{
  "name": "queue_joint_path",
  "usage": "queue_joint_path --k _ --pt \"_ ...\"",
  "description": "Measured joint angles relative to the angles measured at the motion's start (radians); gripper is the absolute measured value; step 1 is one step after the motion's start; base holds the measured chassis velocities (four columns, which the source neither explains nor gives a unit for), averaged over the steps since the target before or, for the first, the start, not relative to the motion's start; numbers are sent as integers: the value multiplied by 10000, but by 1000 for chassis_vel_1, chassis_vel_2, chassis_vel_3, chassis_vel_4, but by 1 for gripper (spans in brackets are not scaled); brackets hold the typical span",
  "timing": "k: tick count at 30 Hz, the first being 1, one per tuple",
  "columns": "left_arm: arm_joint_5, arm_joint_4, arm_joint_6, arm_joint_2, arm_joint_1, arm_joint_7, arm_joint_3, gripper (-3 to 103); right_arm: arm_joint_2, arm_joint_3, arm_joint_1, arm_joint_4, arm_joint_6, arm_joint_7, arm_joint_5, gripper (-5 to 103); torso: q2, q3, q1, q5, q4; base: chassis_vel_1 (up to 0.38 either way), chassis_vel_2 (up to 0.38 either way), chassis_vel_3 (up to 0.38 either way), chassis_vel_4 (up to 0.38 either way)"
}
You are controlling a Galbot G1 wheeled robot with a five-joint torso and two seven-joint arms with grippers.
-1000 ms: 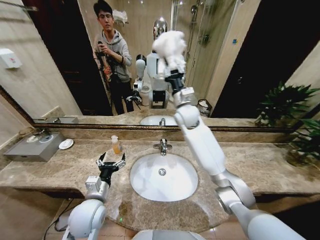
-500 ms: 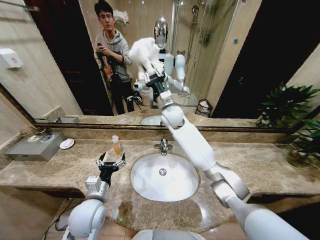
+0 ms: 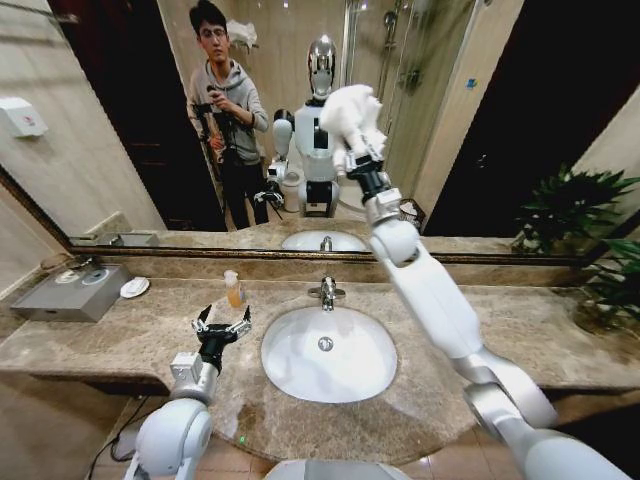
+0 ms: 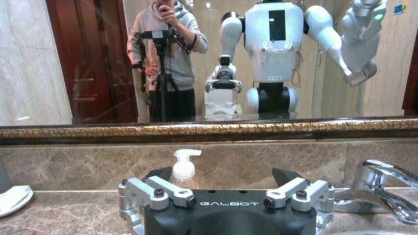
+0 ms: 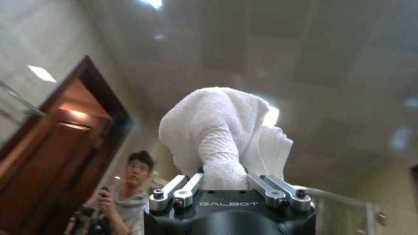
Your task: Pick up the towel from the sink counter and wipe the mirror surface.
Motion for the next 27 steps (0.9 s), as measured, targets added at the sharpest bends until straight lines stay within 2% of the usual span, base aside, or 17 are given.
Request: queue_joint_path --k 9,13,16,22,27 --pt "0 0 0 0 0 0 0 100 -213 1458 -418 -9 38 -102 297 18 1 -1 -2 -2 5 0 0 0 0" --pt "0 0 0 0 0 0 0 100 -198 1673 -293 -141 41 -121 434 18 1 -2 -4 -3 2 0 0 0 0" --pt "0 0 0 0 0 0 0 100 -150 1569 -233 -100 -7 -103 509 18 1 -1 -3 -1 -3 0 0 0 0" --pt "0 0 0 0 0 0 0 100 217 835 -195 181 35 -142 540 18 -1 0 0 -3 9 0 0 0 0" --pt "0 0 0 0 0 0 0 100 372 416 -155 418 285 -334 572 18 -1 0 0 -6 8 0 0 0 0"
